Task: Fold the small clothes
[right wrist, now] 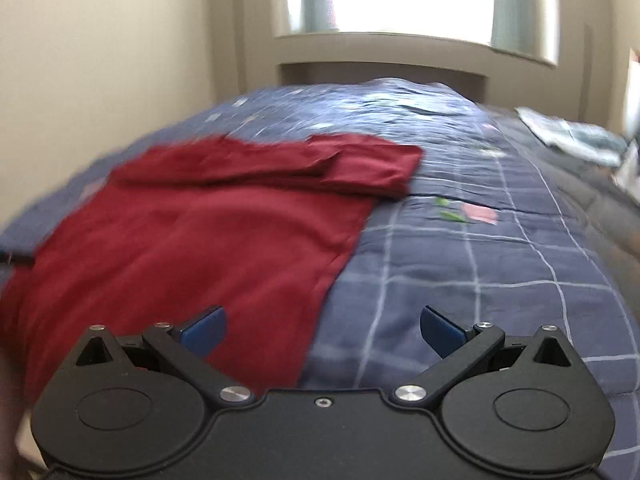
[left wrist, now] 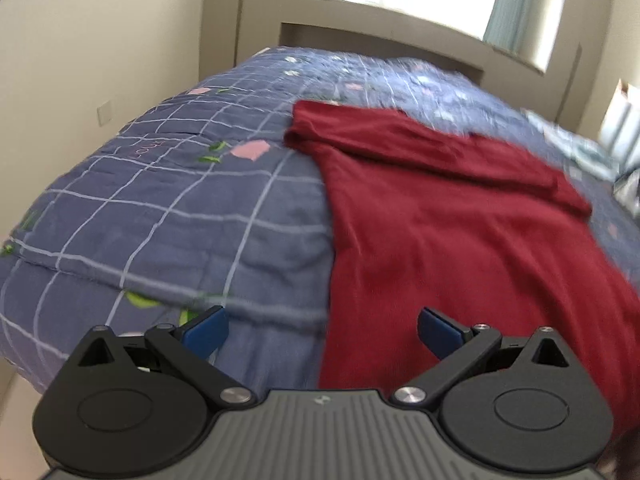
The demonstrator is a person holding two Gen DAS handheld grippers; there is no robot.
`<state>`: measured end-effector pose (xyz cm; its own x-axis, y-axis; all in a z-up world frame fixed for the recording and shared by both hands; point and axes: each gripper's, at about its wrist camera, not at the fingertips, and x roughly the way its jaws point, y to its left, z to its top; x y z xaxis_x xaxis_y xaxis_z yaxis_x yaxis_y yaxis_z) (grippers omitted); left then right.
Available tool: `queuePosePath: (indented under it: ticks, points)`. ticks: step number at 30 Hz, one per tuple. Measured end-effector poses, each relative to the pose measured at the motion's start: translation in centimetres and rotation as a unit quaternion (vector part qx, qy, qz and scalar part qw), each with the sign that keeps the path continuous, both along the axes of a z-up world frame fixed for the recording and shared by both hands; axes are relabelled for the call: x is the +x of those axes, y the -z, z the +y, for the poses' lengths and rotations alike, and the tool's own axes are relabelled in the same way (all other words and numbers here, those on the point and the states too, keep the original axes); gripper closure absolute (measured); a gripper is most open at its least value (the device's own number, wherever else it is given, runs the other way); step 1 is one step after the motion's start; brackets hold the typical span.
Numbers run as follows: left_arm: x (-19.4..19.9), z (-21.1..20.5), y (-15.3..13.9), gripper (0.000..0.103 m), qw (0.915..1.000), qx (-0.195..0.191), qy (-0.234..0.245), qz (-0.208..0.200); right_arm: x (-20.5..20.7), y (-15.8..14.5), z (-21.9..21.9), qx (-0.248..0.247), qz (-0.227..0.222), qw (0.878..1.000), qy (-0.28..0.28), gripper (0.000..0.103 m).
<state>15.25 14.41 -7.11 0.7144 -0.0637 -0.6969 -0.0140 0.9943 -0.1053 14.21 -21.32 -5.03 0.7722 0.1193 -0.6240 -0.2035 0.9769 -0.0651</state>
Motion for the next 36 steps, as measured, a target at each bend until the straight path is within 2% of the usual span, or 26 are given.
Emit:
queuePosePath:
  ticks: [2, 3, 7, 10, 14, 18, 24, 30, 32, 36]
  points:
    - [-0.4, -0.5, 0.3, 0.000, 0.9992, 0.037, -0.002, 0.015, -1.1, 0.5, 0.5, -0.040, -0.002, 0.999, -0.010, 0.000]
    - [-0.6, -0.6, 0.3, 0.000, 0.9988, 0.047, -0.002, 0.018, -1.7, 0.6, 0.3, -0.044, -0.004, 0.999, -0.009, 0.000]
    - [-1.3, -0.3, 0.1, 0.000, 0.9980, 0.058, -0.007, 0.024, -3.0, 0.7, -1.2, -0.043, 0.003, 0.999, 0.018, 0.000]
    - [-2.4, -0.5, -0.5, 0.000, 0.9975, 0.069, -0.005, 0.016, -4.7, -0.2, -1.1, -0.052, -0.025, 0.998, 0.017, 0.000]
    - [-4.4, -1.6, -1.6, 0.000, 0.9971, 0.073, 0.019, -0.009, -7.4, -1.1, 1.7, -0.070, -0.067, 0.993, -0.072, 0.001]
    - [-5.9, -3.8, -2.3, 0.000, 0.9956, 0.066, 0.061, -0.025, -8.9, -0.1, 5.7, -0.118, -0.080, 0.974, -0.179, 0.001]
    - [-6.7, -7.1, -2.5, 0.000, 0.9909, 0.066, 0.113, -0.033, -9.6, 1.9, 8.4, -0.167, -0.077, 0.954, -0.238, 0.001]
    - [-7.0, -8.0, -2.5, 0.000, 0.9903, 0.056, 0.123, -0.033, -9.6, 4.4, 10.7, -0.272, -0.100, 0.928, -0.233, 0.001]
    - [-7.0, -7.7, -2.5, 0.000, 0.9909, 0.051, 0.120, -0.034, -9.6, 5.2, 11.2, -0.310, -0.125, 0.916, -0.224, 0.001]
    - [-7.0, -7.2, -2.7, 0.000, 0.9924, 0.042, 0.111, -0.033, -10.7, 5.8, 11.8, -0.351, -0.175, 0.890, -0.232, 0.001]
